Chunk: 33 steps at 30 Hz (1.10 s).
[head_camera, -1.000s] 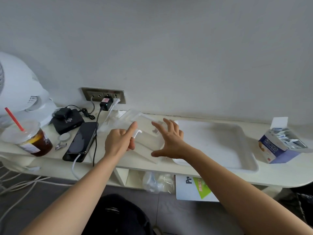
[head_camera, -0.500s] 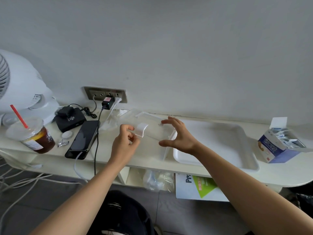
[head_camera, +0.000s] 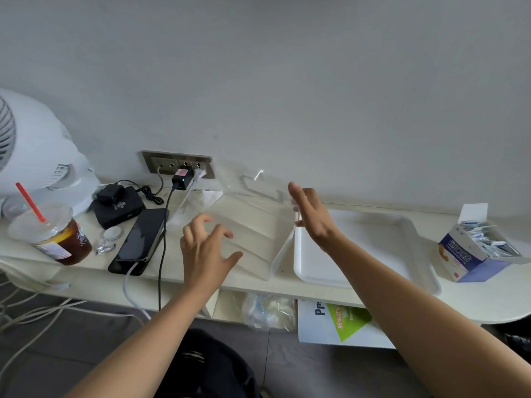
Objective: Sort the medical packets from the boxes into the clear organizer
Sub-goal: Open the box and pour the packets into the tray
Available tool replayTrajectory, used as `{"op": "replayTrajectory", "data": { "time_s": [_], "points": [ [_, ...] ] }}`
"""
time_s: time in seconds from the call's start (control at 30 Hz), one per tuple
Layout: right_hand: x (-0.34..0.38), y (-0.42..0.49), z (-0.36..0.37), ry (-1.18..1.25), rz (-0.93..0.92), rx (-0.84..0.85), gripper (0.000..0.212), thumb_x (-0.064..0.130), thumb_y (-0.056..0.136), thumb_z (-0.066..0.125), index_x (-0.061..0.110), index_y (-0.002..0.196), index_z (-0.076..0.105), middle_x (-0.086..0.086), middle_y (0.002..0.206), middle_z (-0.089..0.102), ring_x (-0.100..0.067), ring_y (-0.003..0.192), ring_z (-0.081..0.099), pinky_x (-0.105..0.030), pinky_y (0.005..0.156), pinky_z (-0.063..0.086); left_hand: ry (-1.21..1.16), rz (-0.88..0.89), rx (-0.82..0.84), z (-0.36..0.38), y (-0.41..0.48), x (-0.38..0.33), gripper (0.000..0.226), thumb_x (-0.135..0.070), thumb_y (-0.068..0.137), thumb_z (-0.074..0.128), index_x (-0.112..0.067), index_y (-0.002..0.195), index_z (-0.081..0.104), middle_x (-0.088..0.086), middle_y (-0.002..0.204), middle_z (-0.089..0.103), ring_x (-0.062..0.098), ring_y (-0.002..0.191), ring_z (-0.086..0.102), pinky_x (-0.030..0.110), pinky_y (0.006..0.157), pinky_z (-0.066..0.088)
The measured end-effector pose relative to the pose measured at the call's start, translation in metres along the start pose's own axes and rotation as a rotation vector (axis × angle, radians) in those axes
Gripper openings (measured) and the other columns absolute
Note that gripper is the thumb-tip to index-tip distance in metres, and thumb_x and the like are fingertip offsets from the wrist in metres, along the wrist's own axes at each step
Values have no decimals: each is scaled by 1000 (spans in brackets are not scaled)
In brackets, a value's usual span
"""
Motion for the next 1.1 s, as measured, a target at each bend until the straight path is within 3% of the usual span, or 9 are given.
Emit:
{"op": "replayTrajectory", "data": {
  "time_s": [0.1, 0.17, 0.27, 0.37, 0.47, 0.6, 0.7, 0.9, 1.1],
  "points": [
    [6, 9, -1, 95, 108, -13, 89, 88, 70, 31, 17, 124, 42, -14, 129, 49, -30, 113, 52, -51, 91, 51, 93, 148, 26, 1, 0, -1, 31, -39, 64, 83, -28, 82, 62, -8, 99, 55, 20, 104, 39, 31, 81, 24],
    [4, 15, -2, 189, 157, 16, 86, 79, 81, 34, 19, 142, 28, -9, 146, 35, -28, 129, 42, -49, 99, 47, 65, 200, 46, 1, 2, -2, 29, -43, 65, 81, -29, 79, 60, -14, 85, 58, 19, 99, 46, 30, 78, 22],
    [-2, 16, 2, 159, 192, 142, 81, 70, 88, 35, 23, 151, 15, -4, 158, 19, -27, 142, 27, -46, 110, 33, 13, 297, 133, 1, 2, -8, 27, -41, 71, 78, -28, 76, 56, -18, 74, 58, 14, 86, 50, 30, 74, 24],
    [-7, 11, 13, 89, 180, 280, 67, 59, 96, 30, 20, 151, 21, 2, 157, 21, -21, 144, 21, -44, 111, 25, -88, 291, 212, 3, 3, -16, 22, -31, 78, 75, -26, 80, 53, -17, 74, 56, 8, 75, 52, 28, 73, 32],
    [-13, 9, 16, 39, 139, 287, 57, 51, 99, 33, 14, 143, 34, -2, 152, 32, -19, 136, 31, -34, 104, 27, -115, 299, 263, 4, 4, -20, 17, -24, 80, 70, -27, 83, 54, -17, 76, 57, 6, 74, 52, 27, 73, 37],
    [-17, 7, 10, 8, 160, 296, 64, 46, 97, 46, 13, 149, 27, -1, 149, 35, -19, 133, 37, -30, 102, 35, -77, 285, 299, 3, 3, -23, 16, -43, 81, 65, -28, 84, 59, -15, 79, 60, 3, 74, 56, 26, 74, 43],
    [-15, -1, -7, -51, 124, 302, 52, 34, 97, 53, 12, 142, 40, -3, 137, 50, -17, 121, 50, -30, 96, 44, -76, 235, 259, 1, 7, -35, 28, -54, 82, 60, -26, 85, 62, -15, 83, 62, 3, 78, 58, 22, 69, 42],
    [-26, -23, -84, -189, 98, 91, 16, 16, 95, 54, 14, 107, 64, -9, 106, 69, -17, 87, 68, -29, 77, 53, -32, 289, 204, 2, 22, -92, 24, -44, 87, 57, -22, 96, 59, -9, 93, 62, 13, 87, 57, 25, 69, 40],
    [-51, -50, -178, -414, 152, -268, 19, 11, 90, 52, 14, 104, 64, -10, 97, 71, -24, 84, 69, -37, 75, 53, -11, 400, 207, 30, 19, -165, 24, -34, 86, 58, -18, 104, 60, 0, 100, 59, 23, 96, 54, 33, 76, 39]
  ]
}}
Point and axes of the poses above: each hand's wrist, its own y-axis towards the middle knuckle, its own z-axis out of the palm, x = y × z, the point moved 1 cm from there along y, towards the middle knuckle
